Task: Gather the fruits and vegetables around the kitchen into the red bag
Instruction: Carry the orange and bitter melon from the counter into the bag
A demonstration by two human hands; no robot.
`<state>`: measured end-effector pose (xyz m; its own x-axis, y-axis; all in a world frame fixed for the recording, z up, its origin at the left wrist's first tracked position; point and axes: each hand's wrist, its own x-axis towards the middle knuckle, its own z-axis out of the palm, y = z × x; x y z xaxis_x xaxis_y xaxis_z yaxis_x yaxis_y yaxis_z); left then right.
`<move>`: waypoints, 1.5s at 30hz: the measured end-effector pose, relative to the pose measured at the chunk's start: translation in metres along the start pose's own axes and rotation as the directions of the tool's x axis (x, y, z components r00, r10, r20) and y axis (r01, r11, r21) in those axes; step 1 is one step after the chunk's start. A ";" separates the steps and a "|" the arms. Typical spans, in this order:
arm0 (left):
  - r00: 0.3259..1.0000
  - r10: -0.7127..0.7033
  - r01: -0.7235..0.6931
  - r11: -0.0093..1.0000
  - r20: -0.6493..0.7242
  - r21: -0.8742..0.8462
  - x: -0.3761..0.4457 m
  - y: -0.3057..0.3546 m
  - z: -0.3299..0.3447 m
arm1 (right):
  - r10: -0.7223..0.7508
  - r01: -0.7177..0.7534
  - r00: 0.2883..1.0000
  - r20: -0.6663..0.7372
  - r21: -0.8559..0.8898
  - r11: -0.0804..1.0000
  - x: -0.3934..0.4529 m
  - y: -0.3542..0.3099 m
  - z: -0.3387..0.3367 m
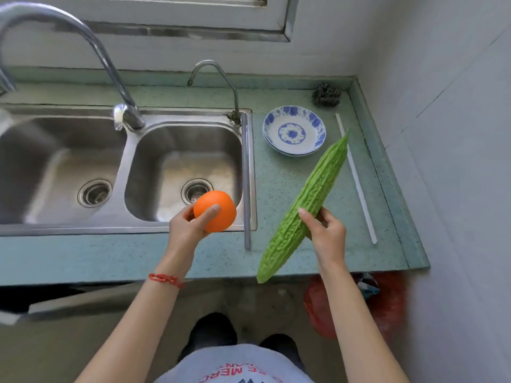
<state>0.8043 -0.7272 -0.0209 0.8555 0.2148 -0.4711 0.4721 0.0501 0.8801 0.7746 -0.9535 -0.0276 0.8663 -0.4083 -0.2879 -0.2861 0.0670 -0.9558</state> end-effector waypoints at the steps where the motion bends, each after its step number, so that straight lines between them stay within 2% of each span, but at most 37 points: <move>1: 1.000 -0.003 0.003 1.000 -0.022 -0.022 -0.010 -0.005 -0.005 | -0.002 0.002 1.000 0.028 0.001 1.000 -0.007 0.001 -0.002; 7: 0.985 -0.043 0.017 0.987 -0.169 -0.157 -0.063 -0.031 -0.043 | -0.026 0.029 0.981 0.193 -0.011 1.000 -0.042 0.004 0.003; 13: 0.949 -0.087 -0.006 0.956 -0.302 -0.294 -0.106 -0.061 -0.094 | -0.048 0.090 0.920 0.388 -0.089 0.992 -0.073 0.009 0.028; 18: 0.913 -0.105 -0.055 0.926 -0.394 -0.374 -0.146 -0.086 -0.140 | -0.039 0.138 0.817 0.575 -0.129 0.982 -0.107 0.014 0.066; 24: 0.827 -0.142 -0.126 0.896 -0.543 -0.426 -0.197 -0.122 -0.207 | -0.001 0.186 0.672 0.740 -0.167 0.968 -0.164 0.025 0.126; 31: 0.651 -0.239 -0.236 0.838 -0.721 -0.491 -0.269 -0.164 -0.287 | 0.054 0.274 0.444 0.894 -0.193 0.942 -0.250 0.045 0.198; 38: 0.418 -0.374 -0.377 0.758 -0.828 -0.533 -0.342 -0.202 -0.337 | 0.173 0.365 0.116 0.978 -0.204 0.909 -0.334 0.068 0.263; 43: 0.250 -0.467 -0.487 0.697 -0.848 -0.527 -0.387 -0.229 -0.343 | 0.267 0.405 -0.116 0.957 -0.200 0.892 -0.391 0.079 0.299; 45: 0.158 -0.523 -0.529 0.672 -0.838 -0.519 -0.405 -0.237 -0.339 | 0.304 0.430 -0.220 0.927 -0.188 0.883 -0.413 0.084 0.312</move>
<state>0.2737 -0.4952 -0.0193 -0.2901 0.8249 -0.4852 -0.2457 0.4258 0.8708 0.5208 -0.4954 -0.0075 0.1018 0.9540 -0.2821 0.0433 -0.2875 -0.9568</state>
